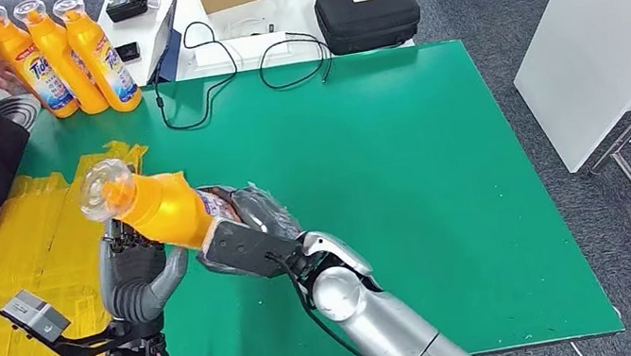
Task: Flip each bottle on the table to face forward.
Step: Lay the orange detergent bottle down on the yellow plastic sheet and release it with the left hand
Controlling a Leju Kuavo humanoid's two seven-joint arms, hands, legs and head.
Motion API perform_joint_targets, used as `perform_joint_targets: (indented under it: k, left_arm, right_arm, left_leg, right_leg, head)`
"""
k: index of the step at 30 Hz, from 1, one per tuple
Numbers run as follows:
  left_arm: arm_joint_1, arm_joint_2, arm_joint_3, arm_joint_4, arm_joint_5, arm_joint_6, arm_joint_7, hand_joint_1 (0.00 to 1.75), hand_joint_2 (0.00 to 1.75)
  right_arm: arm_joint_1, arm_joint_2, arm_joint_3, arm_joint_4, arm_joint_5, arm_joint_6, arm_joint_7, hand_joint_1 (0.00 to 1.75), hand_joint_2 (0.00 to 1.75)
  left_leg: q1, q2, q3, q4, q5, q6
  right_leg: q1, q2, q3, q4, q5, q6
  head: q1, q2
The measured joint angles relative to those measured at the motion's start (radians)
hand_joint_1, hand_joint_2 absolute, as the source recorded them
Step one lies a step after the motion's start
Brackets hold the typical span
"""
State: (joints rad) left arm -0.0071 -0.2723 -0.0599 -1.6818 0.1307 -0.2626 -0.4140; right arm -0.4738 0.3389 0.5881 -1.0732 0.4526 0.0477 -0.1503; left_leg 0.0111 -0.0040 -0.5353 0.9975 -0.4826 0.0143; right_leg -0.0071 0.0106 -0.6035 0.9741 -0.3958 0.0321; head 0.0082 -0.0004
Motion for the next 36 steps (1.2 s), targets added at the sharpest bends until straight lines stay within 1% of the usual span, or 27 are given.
perform_joint_targets:
  k: [5, 9, 19, 24, 25, 29, 36]
  left_arm:
    - [-0.001, -0.007, -0.011, 0.009, 0.004, -0.007, 0.003, 0.00, 1.75]
    - [-0.004, -0.008, -0.015, 0.016, 0.000, -0.003, 0.009, 0.00, 1.75]
    - [-0.009, -0.008, -0.008, 0.035, -0.008, 0.011, 0.008, 0.00, 1.75]
    - [-0.008, -0.008, -0.005, 0.036, -0.012, 0.012, 0.005, 0.00, 1.75]
    - [-0.007, -0.008, -0.002, 0.036, -0.014, 0.014, 0.003, 0.00, 1.75]
    - [0.010, -0.007, 0.026, 0.037, -0.021, 0.023, -0.005, 0.00, 1.75]
    - [0.051, -0.006, 0.069, 0.031, -0.022, 0.026, -0.020, 0.00, 1.75]
  right_arm:
    - [-0.029, 0.016, 0.029, 0.038, -0.016, -0.008, 0.008, 1.75, 1.75]
    - [-0.043, 0.016, 0.051, 0.055, -0.036, -0.009, 0.017, 1.75, 1.75]
    - [-0.079, 0.017, 0.145, 0.085, -0.116, -0.041, 0.057, 1.75, 1.75]
    - [-0.084, 0.017, 0.161, 0.090, -0.133, -0.046, 0.064, 1.75, 1.75]
    - [-0.088, 0.017, 0.179, 0.093, -0.151, -0.054, 0.071, 1.75, 1.75]
    - [-0.119, 0.015, 0.324, 0.116, -0.247, -0.106, 0.098, 1.75, 1.75]
    - [-0.152, 0.009, 0.480, 0.129, -0.314, -0.121, 0.142, 1.75, 1.75]
  left_leg:
    - [0.000, 0.000, 0.000, 0.000, 0.000, 0.000]
    - [0.000, 0.000, 0.000, 0.000, 0.000, 0.000]
    - [0.000, 0.000, 0.000, 0.000, 0.000, 0.000]
    - [0.000, 0.000, 0.000, 0.000, 0.000, 0.000]
    - [0.000, 0.000, 0.000, 0.000, 0.000, 0.000]
    - [0.000, 0.000, -0.001, 0.000, 0.000, 0.000]
    - [0.000, 0.000, -0.001, 0.000, 0.000, 0.000]
  right_leg:
    - [-0.001, 0.000, 0.000, 0.000, 0.000, 0.000]
    - [-0.001, 0.000, 0.000, 0.000, 0.000, 0.000]
    - [0.000, 0.000, 0.000, 0.000, 0.000, 0.000]
    - [0.000, 0.000, 0.000, 0.000, 0.000, 0.000]
    - [0.000, 0.000, 0.000, 0.000, 0.000, 0.000]
    - [0.000, 0.000, 0.000, 0.000, 0.000, 0.000]
    - [0.000, 0.000, -0.001, 0.000, 0.000, 0.000]
  head:
    - [0.000, 0.000]
    - [0.000, 0.000]
    - [0.000, 0.000]
    - [0.000, 0.000]
    - [0.000, 0.000]
    - [0.000, 0.000]
    - [0.000, 0.000]
